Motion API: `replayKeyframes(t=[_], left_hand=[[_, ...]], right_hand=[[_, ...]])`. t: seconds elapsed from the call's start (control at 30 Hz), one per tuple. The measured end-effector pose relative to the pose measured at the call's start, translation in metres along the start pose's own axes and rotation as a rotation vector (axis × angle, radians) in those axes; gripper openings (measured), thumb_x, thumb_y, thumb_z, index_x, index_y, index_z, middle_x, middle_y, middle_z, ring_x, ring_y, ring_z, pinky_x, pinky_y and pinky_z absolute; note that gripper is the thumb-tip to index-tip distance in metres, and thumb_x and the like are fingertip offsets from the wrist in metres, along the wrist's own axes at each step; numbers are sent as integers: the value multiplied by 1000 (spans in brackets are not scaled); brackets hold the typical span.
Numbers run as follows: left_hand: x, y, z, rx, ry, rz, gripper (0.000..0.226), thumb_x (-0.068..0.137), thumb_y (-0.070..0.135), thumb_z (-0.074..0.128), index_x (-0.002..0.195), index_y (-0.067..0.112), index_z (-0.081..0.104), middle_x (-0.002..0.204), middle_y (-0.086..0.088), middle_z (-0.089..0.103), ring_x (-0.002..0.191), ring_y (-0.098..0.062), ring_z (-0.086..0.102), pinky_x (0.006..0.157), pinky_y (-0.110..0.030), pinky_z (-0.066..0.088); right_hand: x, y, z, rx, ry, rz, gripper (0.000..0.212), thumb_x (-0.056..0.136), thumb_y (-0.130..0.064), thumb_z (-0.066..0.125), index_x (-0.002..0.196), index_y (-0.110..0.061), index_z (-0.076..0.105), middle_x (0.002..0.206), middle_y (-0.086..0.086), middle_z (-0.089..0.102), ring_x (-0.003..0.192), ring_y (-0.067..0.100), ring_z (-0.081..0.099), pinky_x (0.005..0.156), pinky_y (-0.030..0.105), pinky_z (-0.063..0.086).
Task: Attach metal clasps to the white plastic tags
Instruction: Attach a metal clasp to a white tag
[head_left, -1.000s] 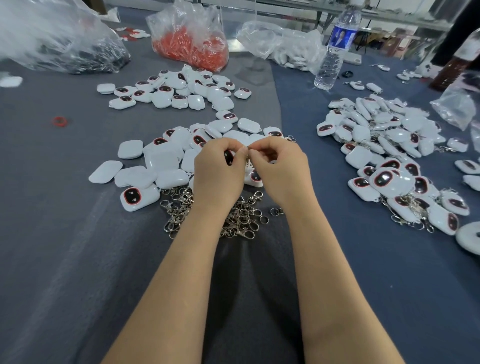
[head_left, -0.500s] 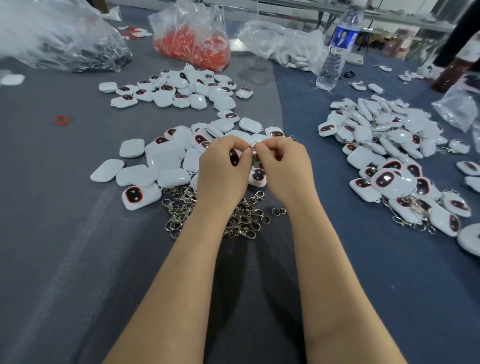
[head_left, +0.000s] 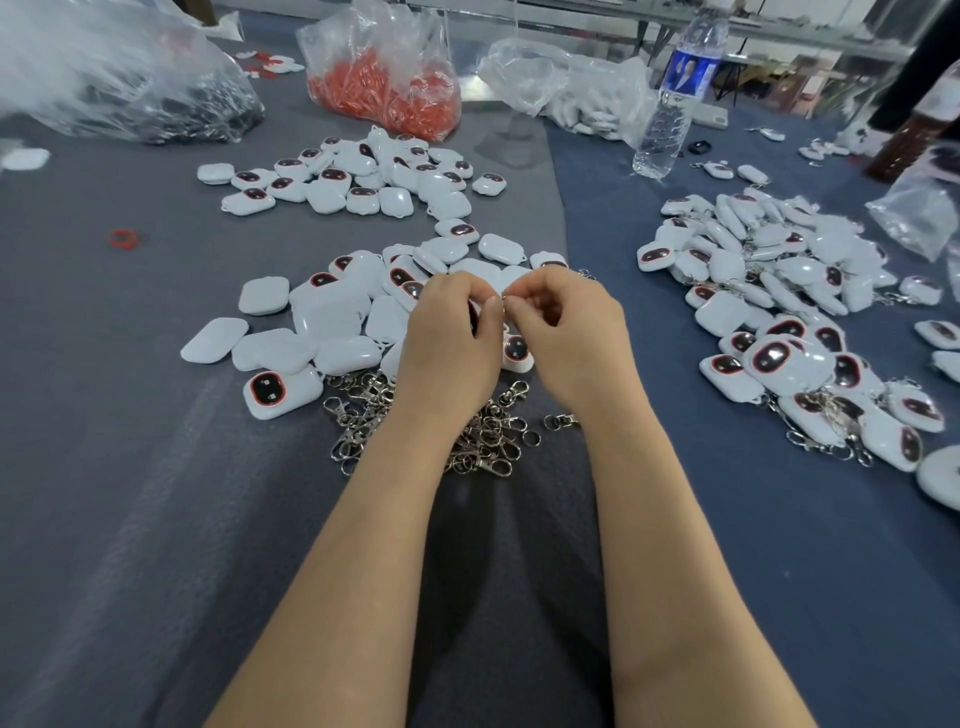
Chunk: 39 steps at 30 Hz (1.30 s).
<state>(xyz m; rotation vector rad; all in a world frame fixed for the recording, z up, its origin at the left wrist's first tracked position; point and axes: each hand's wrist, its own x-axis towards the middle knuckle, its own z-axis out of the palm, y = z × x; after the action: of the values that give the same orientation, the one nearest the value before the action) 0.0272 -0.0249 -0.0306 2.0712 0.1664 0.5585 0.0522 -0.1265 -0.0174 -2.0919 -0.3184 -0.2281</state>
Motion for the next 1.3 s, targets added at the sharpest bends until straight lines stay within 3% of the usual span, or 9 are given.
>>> replayKeyframes(t=[0.23, 0.4, 0.57, 0.77, 0.9, 1.07, 1.3], left_hand=[[2, -2, -1, -46, -24, -63, 8, 93, 19, 54, 87, 19, 58, 96, 2, 61, 80, -10, 47, 67, -16, 29], [2, -1, -2, -92, 12, -101, 5, 90, 18, 57, 87, 20, 61, 93, 3, 62, 78, -10, 49, 69, -18, 33], [0, 5, -4, -129, 34, -61, 6, 87, 21, 60, 82, 24, 60, 90, 3, 62, 69, -4, 47, 66, -14, 35], [-1, 4, -5, -77, 44, -35, 9, 90, 19, 58, 82, 22, 59, 95, -1, 64, 84, -12, 54, 73, -17, 37], [0, 4, -4, -47, 56, -19, 8, 91, 18, 57, 84, 19, 61, 94, -1, 63, 84, -12, 52, 71, -17, 34], [-1, 3, -4, -32, 53, -1, 8, 92, 16, 55, 85, 18, 59, 97, -2, 61, 84, -9, 48, 69, -13, 30], [0, 3, -4, -29, 60, -10, 10, 92, 17, 55, 84, 18, 60, 95, -1, 63, 84, -11, 50, 69, -15, 31]], right_hand=[[-1, -5, -3, 250, 42, 84, 14, 88, -9, 62, 78, -20, 64, 64, -9, 58, 50, -6, 51, 44, 5, 36], [-1, -6, -3, 313, 19, 120, 19, 87, -7, 62, 76, -22, 67, 60, -6, 63, 54, 2, 55, 50, 16, 47], [-3, -6, -3, 278, 43, 110, 20, 87, -11, 63, 74, -26, 67, 62, -8, 67, 55, 3, 59, 48, 13, 45], [-2, -7, -1, 229, 36, 79, 17, 88, -10, 62, 78, -24, 66, 67, -11, 63, 59, -3, 57, 53, 9, 42], [-3, -7, 3, 187, 45, 51, 13, 87, -8, 58, 85, -21, 59, 74, -3, 60, 66, 11, 58, 67, 30, 53], [-3, -9, 5, 158, 51, 33, 14, 83, -4, 59, 80, -18, 58, 68, -6, 54, 62, 13, 51, 69, 38, 56], [-3, -8, 5, 175, 78, 33, 15, 82, -5, 62, 78, -19, 58, 66, -8, 55, 61, 8, 50, 65, 31, 55]])
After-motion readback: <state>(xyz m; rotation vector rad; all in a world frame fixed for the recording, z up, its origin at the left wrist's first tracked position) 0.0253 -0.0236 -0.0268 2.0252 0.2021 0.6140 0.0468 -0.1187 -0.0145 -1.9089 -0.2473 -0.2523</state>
